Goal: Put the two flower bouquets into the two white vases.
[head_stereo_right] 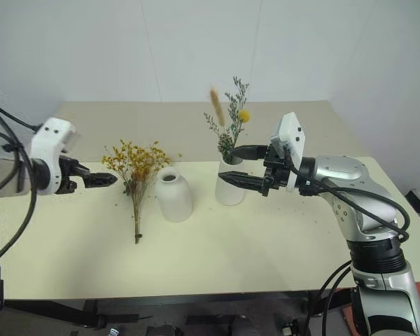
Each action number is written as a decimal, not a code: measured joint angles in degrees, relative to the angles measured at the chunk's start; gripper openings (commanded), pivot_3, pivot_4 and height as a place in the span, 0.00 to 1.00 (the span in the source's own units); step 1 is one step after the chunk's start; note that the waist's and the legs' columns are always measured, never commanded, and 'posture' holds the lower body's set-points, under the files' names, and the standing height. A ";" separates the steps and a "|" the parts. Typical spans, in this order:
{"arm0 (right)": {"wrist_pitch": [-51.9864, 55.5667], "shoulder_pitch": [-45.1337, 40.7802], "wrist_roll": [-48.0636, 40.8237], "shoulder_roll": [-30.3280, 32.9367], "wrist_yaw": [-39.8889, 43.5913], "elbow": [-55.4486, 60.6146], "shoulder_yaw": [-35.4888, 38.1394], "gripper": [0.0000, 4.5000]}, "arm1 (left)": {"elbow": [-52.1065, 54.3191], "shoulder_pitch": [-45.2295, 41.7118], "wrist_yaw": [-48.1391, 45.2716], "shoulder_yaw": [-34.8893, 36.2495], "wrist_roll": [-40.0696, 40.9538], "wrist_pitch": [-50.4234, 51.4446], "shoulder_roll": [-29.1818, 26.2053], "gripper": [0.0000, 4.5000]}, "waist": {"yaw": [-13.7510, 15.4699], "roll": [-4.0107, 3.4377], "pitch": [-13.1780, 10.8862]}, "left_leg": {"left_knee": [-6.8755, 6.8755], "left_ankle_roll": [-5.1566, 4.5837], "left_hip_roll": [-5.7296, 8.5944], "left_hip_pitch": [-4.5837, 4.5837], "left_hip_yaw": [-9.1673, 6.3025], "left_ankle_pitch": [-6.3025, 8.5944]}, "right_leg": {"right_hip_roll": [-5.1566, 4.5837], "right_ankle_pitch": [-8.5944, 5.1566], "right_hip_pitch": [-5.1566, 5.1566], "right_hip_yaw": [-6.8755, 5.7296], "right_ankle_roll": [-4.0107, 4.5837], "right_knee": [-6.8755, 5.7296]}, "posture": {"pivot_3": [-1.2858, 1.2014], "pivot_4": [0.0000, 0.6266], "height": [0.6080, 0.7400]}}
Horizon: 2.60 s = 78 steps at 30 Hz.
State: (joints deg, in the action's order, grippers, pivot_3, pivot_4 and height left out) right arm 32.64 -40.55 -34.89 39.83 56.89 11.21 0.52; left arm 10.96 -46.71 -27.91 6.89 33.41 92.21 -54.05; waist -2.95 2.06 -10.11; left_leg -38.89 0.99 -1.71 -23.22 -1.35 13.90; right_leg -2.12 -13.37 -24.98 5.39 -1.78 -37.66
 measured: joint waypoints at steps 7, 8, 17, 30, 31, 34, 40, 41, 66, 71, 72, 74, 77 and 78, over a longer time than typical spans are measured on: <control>0.44 -1.52 -0.08 1.85 0.37 1.37 0.22 0.80 | -6.77 -0.27 8.30 -2.31 4.92 0.00 7.34 1.00 | 0.51 0.01 0.01 | -0.02 0.00 0.01 -0.01 -0.01 0.00 | -0.02 0.01 0.00 -0.01 0.01 -0.03 | 0.52 0.24 1.00; 0.58 -1.51 -0.11 1.86 0.32 1.74 0.22 0.80 | -7.56 -0.28 9.35 -2.72 5.06 0.00 8.02 1.00 | 0.52 0.01 0.01 | -0.01 0.00 0.02 -0.01 -0.01 0.00 | -0.03 0.01 -0.01 0.00 0.01 -0.03 | 0.52 0.24 1.00; 2.62 -0.88 -0.30 2.12 -0.90 4.67 0.79 0.80 | -12.76 -2.30 15.75 -5.44 5.74 0.00 12.03 1.00 | 0.53 0.01 0.01 | -0.01 0.00 0.08 -0.01 -0.01 0.00 | -0.10 0.01 -0.01 0.00 0.02 -0.05 | 0.52 0.24 1.00; 4.30 -0.26 -2.26 1.91 -3.27 7.07 1.06 0.80 | -15.59 -0.17 23.34 -5.27 7.37 0.00 19.31 1.00 | 0.54 0.02 0.02 | -0.02 0.02 0.12 0.01 -0.03 -0.01 | -0.15 0.02 0.00 0.01 0.03 -0.10 | 0.52 0.24 1.00; 4.44 -0.26 -2.39 1.91 -3.40 7.25 1.06 0.80 | -15.70 -0.17 23.66 -5.09 7.33 0.00 19.44 1.00 | 0.52 0.02 0.02 | -0.02 0.01 0.12 0.01 -0.03 -0.01 | -0.15 0.02 0.00 0.00 0.03 -0.10 | 0.52 0.24 1.00; 4.81 -0.28 -2.57 1.81 -3.63 7.42 1.08 0.80 | -16.11 -0.19 24.72 -4.39 6.55 0.00 20.27 0.87 | 0.53 0.02 0.02 | -0.02 0.02 0.12 0.02 -0.03 -0.01 | -0.16 0.02 0.00 0.00 0.03 -0.10 | 0.52 0.24 1.00; 6.84 -0.80 -4.67 1.35 -4.76 7.41 1.56 0.80 | -16.57 -0.12 26.39 -2.67 3.49 -0.01 22.19 0.46 | 0.56 0.02 0.03 | -0.03 0.03 0.16 0.05 -0.04 -0.02 | -0.19 0.02 0.02 0.00 0.03 -0.13 | 0.52 0.24 1.00; 6.98 -1.04 -4.69 1.36 -4.88 7.41 1.56 0.80 | -16.54 0.01 26.52 -2.26 3.12 -0.01 22.47 0.38 | 0.55 0.02 0.03 | -0.02 0.03 0.17 0.04 -0.04 -0.02 | -0.20 0.02 0.02 0.00 0.03 -0.12 | 0.52 0.24 1.00; 8.64 -1.53 -3.60 1.49 -2.30 7.65 -2.81 0.80 | -17.70 -14.39 24.19 15.36 -5.99 -5.49 24.11 0.00 | 0.57 0.04 0.02 | -0.01 0.04 0.20 -0.08 -0.08 -0.02 | -0.26 0.02 -0.01 -0.08 0.02 -0.02 | 0.52 0.24 1.00; 8.64 -2.01 -1.47 1.11 -2.19 7.90 -5.56 0.80 | -11.34 -14.71 12.99 13.62 -0.77 -14.66 24.98 0.00 | 0.66 0.03 0.03 | 0.01 0.07 0.28 -0.07 -0.07 -0.03 | -0.36 0.02 -0.01 -0.08 0.02 -0.03 | 0.52 0.24 1.00; 8.64 -2.41 -0.95 1.11 -2.21 7.90 -6.23 0.80 | -10.84 -13.99 10.19 12.79 0.34 -16.91 25.23 0.00 | 0.64 0.03 0.03 | 0.01 0.08 0.29 -0.05 -0.07 -0.04 | -0.36 0.02 -0.01 -0.07 0.02 -0.04 | 0.52 0.24 1.00; 8.64 -2.72 0.00 1.11 -2.33 7.90 -6.68 0.80 | -10.95 -13.18 5.81 11.47 1.45 -20.07 25.27 0.00 | 0.59 0.03 0.02 | 0.01 0.09 0.29 -0.05 -0.08 -0.05 | -0.35 0.02 -0.01 -0.08 0.02 -0.04 | 0.52 0.24 1.00; 9.12 -2.72 0.69 1.14 -2.83 8.00 -6.83 0.80 | -11.88 -13.11 0.66 10.63 2.69 -25.34 25.25 0.00 | 0.38 0.03 0.02 | 0.02 0.09 0.29 -0.04 -0.07 -0.05 | -0.34 0.02 -0.01 -0.06 0.02 -0.03 | 0.52 0.24 1.00; 9.29 -2.71 1.00 1.15 -3.12 8.04 -6.97 0.80 | -12.01 -13.11 -0.43 10.49 2.76 -26.47 25.25 0.00 | 0.36 0.03 0.02 | 0.02 0.09 0.29 -0.05 -0.06 -0.05 | -0.34 0.02 -0.01 -0.06 0.02 -0.03 | 0.52 0.24 1.00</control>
State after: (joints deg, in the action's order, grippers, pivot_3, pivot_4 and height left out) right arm 41.93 -43.26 -33.89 40.98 53.78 19.25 -6.44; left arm -1.05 -59.82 -28.35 17.39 36.17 65.74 -28.80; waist -2.59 2.09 -10.09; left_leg -38.87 1.08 -1.43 -23.27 -1.42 13.85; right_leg -2.46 -13.35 -24.99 5.33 -1.76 -37.69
